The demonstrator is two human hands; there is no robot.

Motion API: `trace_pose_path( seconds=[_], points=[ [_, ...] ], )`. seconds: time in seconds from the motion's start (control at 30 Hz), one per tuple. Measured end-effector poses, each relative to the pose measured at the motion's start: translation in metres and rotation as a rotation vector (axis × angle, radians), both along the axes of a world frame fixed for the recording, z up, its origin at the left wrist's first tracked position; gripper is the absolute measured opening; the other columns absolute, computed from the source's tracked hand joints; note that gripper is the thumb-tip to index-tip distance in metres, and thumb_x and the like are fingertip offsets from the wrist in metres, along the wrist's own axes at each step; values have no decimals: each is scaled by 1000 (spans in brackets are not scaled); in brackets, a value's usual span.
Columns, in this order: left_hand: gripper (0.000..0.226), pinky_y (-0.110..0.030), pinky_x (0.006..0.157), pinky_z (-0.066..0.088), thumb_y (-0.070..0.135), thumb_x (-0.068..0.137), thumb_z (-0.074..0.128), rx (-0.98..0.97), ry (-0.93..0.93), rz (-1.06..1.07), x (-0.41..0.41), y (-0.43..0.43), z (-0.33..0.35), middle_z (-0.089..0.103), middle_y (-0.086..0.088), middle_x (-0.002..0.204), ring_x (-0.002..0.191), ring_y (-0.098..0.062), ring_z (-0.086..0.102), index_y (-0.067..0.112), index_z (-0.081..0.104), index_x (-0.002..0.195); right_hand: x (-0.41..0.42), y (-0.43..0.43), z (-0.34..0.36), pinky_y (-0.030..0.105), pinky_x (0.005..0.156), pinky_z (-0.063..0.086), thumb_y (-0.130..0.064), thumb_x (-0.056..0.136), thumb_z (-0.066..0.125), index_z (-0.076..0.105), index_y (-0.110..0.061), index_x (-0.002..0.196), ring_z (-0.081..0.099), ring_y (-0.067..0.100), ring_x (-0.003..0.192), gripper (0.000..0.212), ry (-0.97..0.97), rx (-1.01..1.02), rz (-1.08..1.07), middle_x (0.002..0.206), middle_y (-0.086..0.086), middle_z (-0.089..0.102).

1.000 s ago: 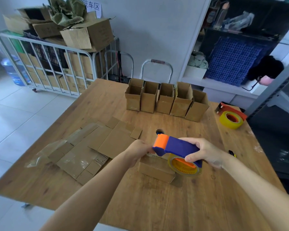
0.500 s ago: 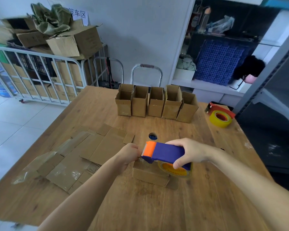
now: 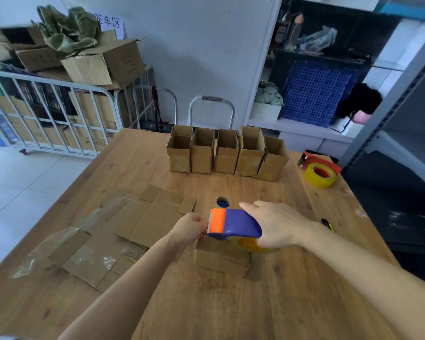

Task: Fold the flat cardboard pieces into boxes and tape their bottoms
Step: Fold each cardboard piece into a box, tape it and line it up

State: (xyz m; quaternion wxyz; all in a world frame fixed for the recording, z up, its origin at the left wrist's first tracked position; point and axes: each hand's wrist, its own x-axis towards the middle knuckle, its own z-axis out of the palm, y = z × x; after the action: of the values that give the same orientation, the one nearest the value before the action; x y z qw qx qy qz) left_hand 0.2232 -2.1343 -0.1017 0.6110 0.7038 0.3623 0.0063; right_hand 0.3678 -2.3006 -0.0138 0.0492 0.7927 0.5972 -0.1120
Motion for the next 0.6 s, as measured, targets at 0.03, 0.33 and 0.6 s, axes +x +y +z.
trace_pose_path(
  seconds=[0.03, 0.33, 0.6],
  points=[
    [11, -31, 73, 42, 14, 83, 60, -3, 2, 5, 0, 0, 0, 55, -4, 74, 76, -17, 52, 13, 53, 75, -1, 1, -3, 31, 76, 56, -43, 75, 72, 29, -27, 142, 58, 15, 92, 81, -51, 12, -7, 109, -4, 54],
    [18, -17, 61, 43, 6, 90, 56, -106, -76, 19, -6, 5, 5, 49, -9, 78, 73, -14, 48, 11, 45, 77, -12, -6, -5, 23, 77, 43, -52, 84, 66, 10, -31, 152, 50, 13, 97, 90, -15, 87, -4, 122, 0, 44],
    [27, -21, 52, 30, 16, 96, 49, 337, 0, -38, -6, -4, 6, 48, 2, 67, 60, -10, 39, 13, 43, 70, -9, -22, 1, 22, 75, 44, -54, 89, 58, 1, -32, 154, 49, 12, 92, 89, -23, 42, 33, 120, -1, 41]
  ],
)
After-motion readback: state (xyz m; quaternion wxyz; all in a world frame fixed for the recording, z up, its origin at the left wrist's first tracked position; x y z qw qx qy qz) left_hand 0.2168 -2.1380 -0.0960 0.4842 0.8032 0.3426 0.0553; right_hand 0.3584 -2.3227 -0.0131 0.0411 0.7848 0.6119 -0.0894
